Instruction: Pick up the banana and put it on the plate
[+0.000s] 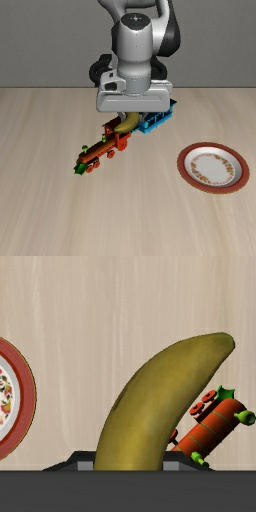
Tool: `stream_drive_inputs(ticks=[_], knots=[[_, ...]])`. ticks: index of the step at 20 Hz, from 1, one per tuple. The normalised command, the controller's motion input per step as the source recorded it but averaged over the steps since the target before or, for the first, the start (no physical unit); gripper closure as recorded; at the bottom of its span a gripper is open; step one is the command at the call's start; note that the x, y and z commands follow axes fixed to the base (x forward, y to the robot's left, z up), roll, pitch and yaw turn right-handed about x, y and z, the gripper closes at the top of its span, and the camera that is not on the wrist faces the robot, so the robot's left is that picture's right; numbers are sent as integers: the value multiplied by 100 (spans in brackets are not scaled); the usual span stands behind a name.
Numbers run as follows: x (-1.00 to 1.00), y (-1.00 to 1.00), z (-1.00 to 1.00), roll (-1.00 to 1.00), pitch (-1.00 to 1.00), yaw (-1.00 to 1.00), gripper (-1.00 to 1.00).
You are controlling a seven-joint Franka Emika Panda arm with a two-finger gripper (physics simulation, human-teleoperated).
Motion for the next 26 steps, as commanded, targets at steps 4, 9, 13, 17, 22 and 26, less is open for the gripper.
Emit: stream_drive_inputs(ticks=[4,9,13,17,22,26], knots=[[0,100,0,0,0,0,100],[0,100,0,0,0,0,100],[0,100,0,0,0,0,100],[0,100,0,0,0,0,100],[20,80,0,0,0,0,100],[25,-25,-50,0,0,0,100]])
